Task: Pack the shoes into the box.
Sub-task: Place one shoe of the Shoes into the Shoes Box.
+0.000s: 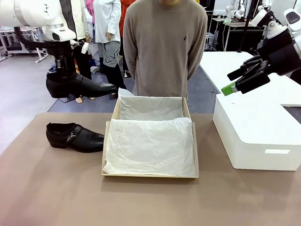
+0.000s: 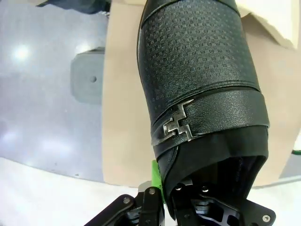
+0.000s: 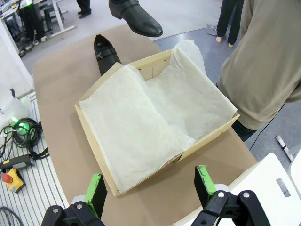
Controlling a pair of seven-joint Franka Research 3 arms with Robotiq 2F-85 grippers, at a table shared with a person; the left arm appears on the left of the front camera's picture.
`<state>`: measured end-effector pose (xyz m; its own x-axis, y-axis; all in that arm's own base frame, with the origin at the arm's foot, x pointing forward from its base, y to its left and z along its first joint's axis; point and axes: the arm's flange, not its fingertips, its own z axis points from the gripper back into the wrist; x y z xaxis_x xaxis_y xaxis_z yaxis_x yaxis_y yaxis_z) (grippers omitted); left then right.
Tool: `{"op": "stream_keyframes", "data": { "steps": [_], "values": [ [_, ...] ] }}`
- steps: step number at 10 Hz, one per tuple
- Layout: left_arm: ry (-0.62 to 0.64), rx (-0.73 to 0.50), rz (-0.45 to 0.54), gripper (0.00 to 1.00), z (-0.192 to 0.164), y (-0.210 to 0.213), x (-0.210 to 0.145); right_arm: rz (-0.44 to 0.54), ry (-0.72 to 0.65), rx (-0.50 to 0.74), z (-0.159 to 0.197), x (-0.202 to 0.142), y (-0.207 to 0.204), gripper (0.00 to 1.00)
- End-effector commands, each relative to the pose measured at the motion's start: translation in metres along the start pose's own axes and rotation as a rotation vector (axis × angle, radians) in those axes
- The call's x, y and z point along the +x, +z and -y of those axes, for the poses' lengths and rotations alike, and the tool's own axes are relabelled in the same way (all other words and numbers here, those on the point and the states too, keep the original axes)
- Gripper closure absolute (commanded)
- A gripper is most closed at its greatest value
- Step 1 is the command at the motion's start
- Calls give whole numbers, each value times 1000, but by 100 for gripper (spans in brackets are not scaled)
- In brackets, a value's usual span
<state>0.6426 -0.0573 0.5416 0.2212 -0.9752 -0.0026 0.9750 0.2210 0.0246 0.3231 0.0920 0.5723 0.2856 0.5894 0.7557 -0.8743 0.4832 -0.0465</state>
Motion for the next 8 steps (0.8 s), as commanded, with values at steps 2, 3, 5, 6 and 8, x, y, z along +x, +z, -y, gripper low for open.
{"op": "stream_keyframes", "data": {
  "steps": [2,3,5,6,8],
  "values": [
    [-11,-38,62,100,18,-2,-4,18,8,13,2,1,-1,0],
    [-8,-12,-2,100,5,0,4,18,8,13,2,1,-1,0],
    [-8,-12,-2,100,5,0,4,18,8,13,2,1,-1,0],
    [-8,-12,-2,100,5,0,4,18,8,13,2,1,-1,0],
    [-10,-27,7,100,7,-5,6,18,8,13,2,1,-1,0]
  ]
}}
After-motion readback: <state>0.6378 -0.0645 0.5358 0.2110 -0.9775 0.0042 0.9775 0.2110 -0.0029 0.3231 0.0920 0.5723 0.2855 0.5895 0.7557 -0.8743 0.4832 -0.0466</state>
